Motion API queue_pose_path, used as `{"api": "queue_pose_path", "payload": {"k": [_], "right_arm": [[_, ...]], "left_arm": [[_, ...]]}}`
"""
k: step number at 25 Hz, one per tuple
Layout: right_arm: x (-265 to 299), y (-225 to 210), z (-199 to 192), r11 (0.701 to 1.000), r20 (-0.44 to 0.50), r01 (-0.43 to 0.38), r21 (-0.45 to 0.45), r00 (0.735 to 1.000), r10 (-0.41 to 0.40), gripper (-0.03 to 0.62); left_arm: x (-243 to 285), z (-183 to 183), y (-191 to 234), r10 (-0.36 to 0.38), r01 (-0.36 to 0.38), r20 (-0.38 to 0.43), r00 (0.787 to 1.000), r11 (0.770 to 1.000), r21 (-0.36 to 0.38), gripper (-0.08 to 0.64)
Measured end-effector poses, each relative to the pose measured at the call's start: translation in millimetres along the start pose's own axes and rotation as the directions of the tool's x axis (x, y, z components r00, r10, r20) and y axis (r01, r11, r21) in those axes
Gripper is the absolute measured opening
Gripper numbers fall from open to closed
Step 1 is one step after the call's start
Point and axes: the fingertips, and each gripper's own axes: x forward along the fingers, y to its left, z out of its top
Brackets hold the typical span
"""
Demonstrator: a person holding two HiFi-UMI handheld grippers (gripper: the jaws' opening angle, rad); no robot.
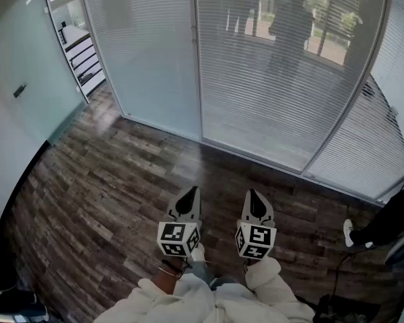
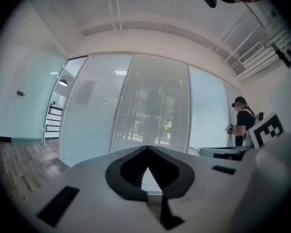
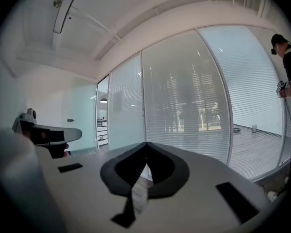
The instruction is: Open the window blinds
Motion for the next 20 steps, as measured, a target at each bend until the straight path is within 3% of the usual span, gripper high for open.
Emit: {"api": "queue_pose_path", "payload": {"k": [9, 20], "right_arm": [[142.1, -18.3, 8.2, 1.0, 0.0, 0.021, 0.007, 1.0, -0.021, 0.009], [343.5, -37.1, 60.9, 0.997, 0.048, 0.065, 0.032, 0.997, -0.066, 0.009]], "left_arm": [[125.6, 1.3, 62.3, -0.006, 0.006, -0.013, 1.0, 1.0, -0.005, -0.002], [306.6, 53.1, 169.8, -0.011, 0.011, 0.004, 1.0, 1.0, 0.015, -0.001]]}}
